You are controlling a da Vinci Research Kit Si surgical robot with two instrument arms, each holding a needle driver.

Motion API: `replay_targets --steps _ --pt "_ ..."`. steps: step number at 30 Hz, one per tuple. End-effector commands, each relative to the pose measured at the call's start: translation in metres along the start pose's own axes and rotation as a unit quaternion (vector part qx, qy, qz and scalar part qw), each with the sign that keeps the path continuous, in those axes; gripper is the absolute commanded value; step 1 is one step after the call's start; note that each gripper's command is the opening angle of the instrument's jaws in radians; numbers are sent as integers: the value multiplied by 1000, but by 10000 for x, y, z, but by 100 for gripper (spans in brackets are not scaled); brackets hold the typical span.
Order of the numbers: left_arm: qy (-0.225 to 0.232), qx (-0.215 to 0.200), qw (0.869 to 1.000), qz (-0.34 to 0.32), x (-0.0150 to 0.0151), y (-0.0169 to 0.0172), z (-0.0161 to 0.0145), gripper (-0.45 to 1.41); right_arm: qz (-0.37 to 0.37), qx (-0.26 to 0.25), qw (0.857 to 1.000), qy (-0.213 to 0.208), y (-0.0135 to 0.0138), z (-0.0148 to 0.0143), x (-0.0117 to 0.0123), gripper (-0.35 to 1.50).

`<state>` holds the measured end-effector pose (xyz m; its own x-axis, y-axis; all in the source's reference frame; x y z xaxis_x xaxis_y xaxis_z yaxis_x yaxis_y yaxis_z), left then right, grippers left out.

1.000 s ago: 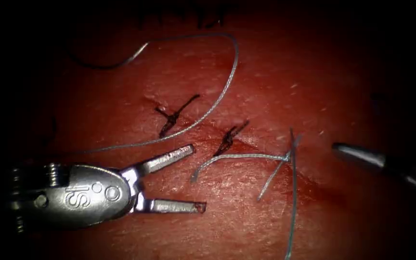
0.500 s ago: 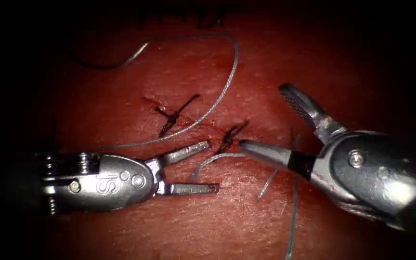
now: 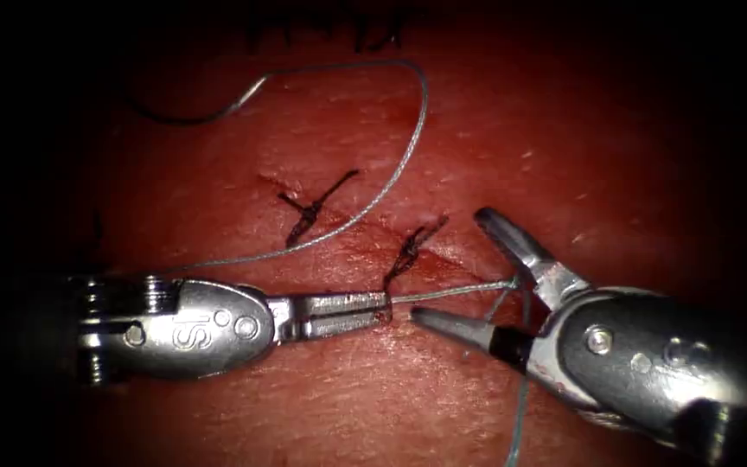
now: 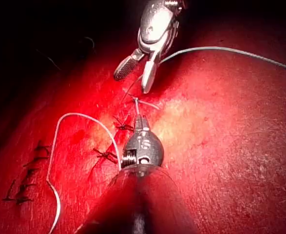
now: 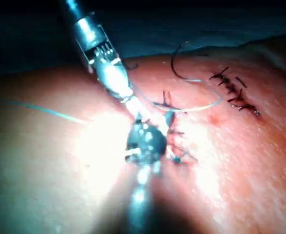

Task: Wound Closure
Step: Left hand picks up tail end of suture and pulls taut, then right grasper cuts excess thread using built-in snips proximal to grips

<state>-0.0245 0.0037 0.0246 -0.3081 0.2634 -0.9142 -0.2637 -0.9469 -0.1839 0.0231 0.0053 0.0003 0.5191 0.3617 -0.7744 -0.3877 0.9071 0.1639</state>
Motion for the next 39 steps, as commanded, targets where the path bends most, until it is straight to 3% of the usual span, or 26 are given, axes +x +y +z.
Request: replay_targets --steps 1,6,11,21,39 --pt "-1 1 1000 -1 1 1 7 -45 -4 12 1000 -12 -11 9 -10 133" --pt "-1 1 1000 7 29 0 10 -45 -29 21 999 -32 -13 16 -26 133" --pt "0 0 1000 9 53 -1 14 -45 -59 -10 997 -54 -1 24 -35 133" --pt "3 -4 1000 8 64 11 19 -45 -86 -54 992 -76 26 60 -71 131" --pt "5 -6 1000 8 72 18 28 -45 -83 -77 992 -56 21 68 -69 126"
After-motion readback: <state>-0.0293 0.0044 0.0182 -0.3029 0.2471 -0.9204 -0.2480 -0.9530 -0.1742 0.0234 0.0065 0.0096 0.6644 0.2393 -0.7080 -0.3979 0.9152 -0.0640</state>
